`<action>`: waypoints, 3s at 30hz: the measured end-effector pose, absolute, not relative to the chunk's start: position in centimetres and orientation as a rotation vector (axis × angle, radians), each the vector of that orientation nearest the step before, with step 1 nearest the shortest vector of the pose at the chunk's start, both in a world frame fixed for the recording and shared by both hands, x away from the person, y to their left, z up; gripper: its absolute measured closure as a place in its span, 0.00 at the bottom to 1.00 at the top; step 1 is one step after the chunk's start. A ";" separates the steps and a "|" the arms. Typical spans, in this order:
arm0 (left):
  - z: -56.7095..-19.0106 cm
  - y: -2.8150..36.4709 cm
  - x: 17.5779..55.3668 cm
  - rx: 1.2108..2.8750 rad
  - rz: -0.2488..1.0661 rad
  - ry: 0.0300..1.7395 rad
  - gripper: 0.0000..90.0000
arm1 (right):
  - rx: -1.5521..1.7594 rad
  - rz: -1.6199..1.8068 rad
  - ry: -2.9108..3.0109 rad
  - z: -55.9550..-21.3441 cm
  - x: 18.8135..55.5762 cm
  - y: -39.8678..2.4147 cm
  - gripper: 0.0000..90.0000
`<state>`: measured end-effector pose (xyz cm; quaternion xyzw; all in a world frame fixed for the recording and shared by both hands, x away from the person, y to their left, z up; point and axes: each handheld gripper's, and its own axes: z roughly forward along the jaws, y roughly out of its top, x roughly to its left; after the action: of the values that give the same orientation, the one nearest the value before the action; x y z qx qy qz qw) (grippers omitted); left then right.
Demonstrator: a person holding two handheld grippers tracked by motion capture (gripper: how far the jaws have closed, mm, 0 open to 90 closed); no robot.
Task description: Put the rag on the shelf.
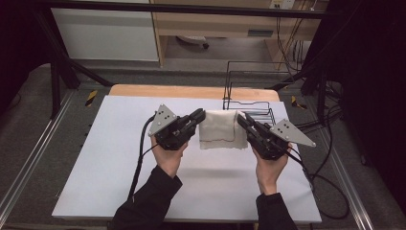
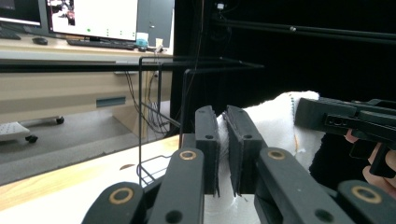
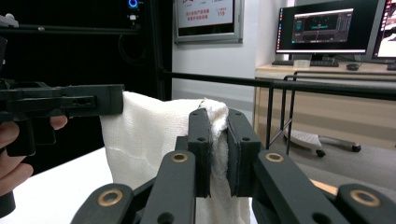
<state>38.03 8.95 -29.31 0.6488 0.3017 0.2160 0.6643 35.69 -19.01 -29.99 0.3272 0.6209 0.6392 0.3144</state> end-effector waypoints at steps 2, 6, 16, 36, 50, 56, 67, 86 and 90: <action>-29.0 8.9 38.1 1.462 0.490 0.681 0.92 | 0.860 1.685 1.632 -29.7 35.7 -19.0 0.91; -28.6 8.9 38.3 1.459 0.493 0.675 0.92 | 0.852 1.685 1.622 -29.3 35.8 -19.0 0.91; -27.3 8.6 38.9 1.438 0.504 0.660 0.92 | 0.844 1.689 1.586 -28.1 36.2 -19.1 0.91; -24.7 6.7 40.3 1.419 0.518 0.626 0.92 | 0.839 1.686 1.506 -25.9 36.7 -20.3 0.91; -22.7 4.6 41.7 1.415 0.515 0.599 0.92 | 0.850 1.659 1.462 -23.8 37.5 -21.9 0.91; -22.0 3.9 42.1 1.409 0.507 0.592 0.92 | 0.851 1.643 1.449 -22.9 37.9 -22.6 0.91; -20.2 2.5 42.8 1.401 0.514 0.566 0.92 | 0.858 1.628 1.417 -21.1 38.4 -23.8 0.91; -17.6 0.7 44.2 1.381 0.524 0.540 0.92 | 0.853 1.604 1.365 -18.3 39.6 -25.1 0.91; -17.2 0.5 44.8 1.383 0.535 0.542 0.92 | 0.857 1.595 1.368 -18.0 40.2 -25.2 0.91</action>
<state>44.77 0.48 -17.22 0.6218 0.2435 0.2407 0.7043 40.22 -25.23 -17.97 0.3422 0.5464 0.6372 0.4223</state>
